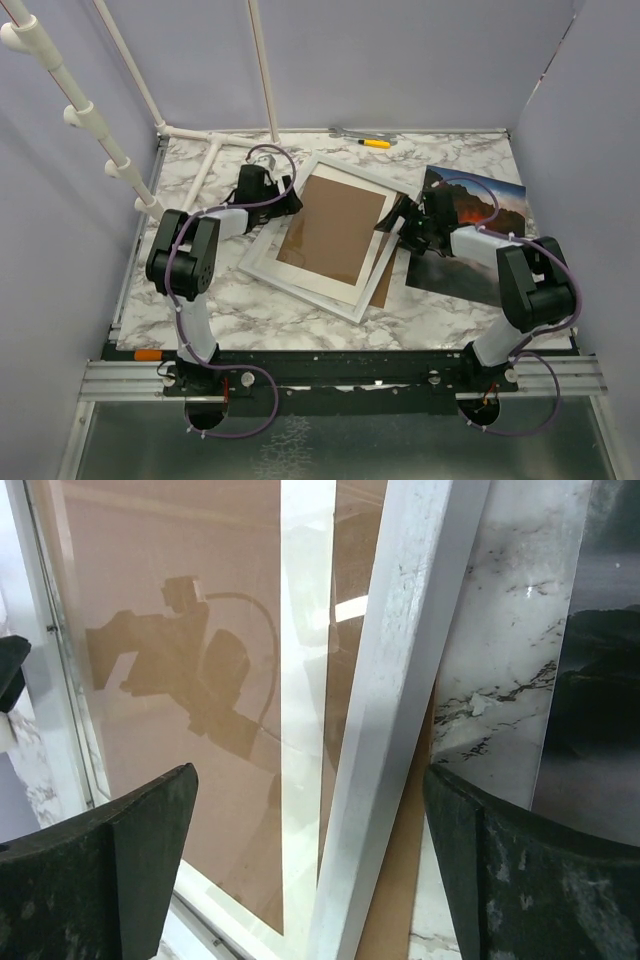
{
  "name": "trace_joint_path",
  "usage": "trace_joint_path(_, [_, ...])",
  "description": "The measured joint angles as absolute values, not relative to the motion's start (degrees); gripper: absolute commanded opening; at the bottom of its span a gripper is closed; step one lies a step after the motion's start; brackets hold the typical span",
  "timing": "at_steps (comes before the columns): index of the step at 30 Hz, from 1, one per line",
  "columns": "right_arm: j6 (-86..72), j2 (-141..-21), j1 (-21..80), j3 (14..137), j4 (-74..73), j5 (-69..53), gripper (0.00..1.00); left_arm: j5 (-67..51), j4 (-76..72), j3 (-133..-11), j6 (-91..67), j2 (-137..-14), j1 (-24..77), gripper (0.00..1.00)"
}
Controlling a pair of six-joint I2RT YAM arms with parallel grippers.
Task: Take the photo out of the frame
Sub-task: Adjust the photo frame item on the photo frame.
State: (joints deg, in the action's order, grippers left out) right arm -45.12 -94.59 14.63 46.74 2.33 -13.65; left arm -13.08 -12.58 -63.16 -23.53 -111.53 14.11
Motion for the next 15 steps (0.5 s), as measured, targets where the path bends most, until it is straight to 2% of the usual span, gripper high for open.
trace_joint_path(4, [-44.64,-94.24,14.96,46.68,1.96,-13.34,1.00,-10.96,-11.00,-60.53,-24.25,-108.38,14.11,0.97])
trace_joint_path(15, [-43.42,-89.52,15.35,42.87,-1.26,-13.74,1.00,-2.04,-4.93,-48.71,-24.47,-94.56,14.11,0.99])
